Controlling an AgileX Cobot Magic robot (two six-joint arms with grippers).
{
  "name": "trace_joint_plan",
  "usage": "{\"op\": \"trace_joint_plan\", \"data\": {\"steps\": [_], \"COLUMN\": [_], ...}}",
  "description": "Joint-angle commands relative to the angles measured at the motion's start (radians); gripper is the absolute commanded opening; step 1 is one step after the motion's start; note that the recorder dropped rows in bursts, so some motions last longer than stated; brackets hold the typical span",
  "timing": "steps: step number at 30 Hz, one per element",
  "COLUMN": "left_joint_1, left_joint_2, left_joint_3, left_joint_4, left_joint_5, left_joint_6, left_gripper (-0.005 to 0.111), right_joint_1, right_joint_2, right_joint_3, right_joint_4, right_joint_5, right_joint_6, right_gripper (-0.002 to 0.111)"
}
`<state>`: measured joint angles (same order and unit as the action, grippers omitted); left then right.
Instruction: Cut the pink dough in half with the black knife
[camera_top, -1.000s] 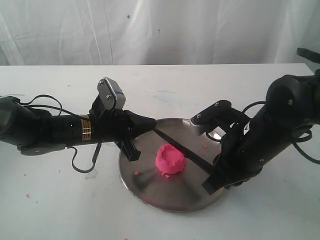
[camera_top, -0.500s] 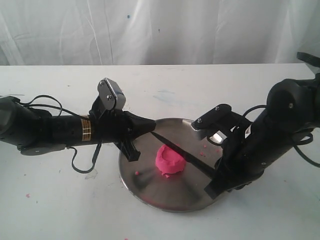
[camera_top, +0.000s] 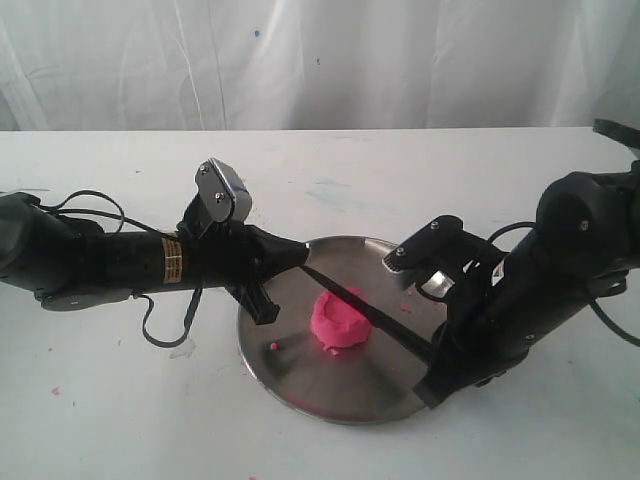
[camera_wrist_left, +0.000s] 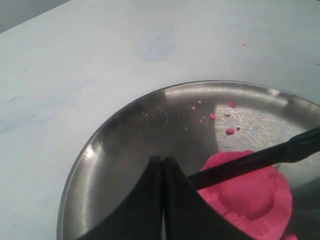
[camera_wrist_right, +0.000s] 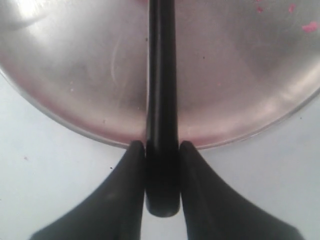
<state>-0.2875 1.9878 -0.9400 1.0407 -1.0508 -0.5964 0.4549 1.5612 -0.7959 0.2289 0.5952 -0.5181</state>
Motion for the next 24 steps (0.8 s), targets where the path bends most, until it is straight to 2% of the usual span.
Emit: {"op": "trace_joint_plan", "data": {"steps": [1, 6, 15, 24], "left_joint_1": [-0.004, -0.004, -0.005, -0.005], "left_joint_2": [-0.003, 0.043, 0.144, 0.147], "left_joint_3": [-0.012, -0.083, -0.121, -0.121], "left_joint_4": [-0.006, 0.069, 0.088, 0.088], "left_joint_5": [-0.002, -0.043, -0.092, -0.046], "left_joint_6": [-0.013, -0.166, -0.166, -0.176], "left_gripper": [0.0, 0.0, 0.0, 0.0], "right_joint_1": [0.003, 0.003, 0.003, 0.003], "right_joint_2": [0.013, 0.028, 0.036, 0.036], "right_joint_3": [0.015, 0.017, 0.017, 0.017], "right_joint_4": [0.005, 0.006, 0.028, 0.031], "right_joint_5": [-0.01, -0.022, -0.02, -0.033], "right_joint_6": [-0.012, -0.012, -0.012, -0.012], "right_gripper": [0.0, 0.0, 0.0, 0.0]}}
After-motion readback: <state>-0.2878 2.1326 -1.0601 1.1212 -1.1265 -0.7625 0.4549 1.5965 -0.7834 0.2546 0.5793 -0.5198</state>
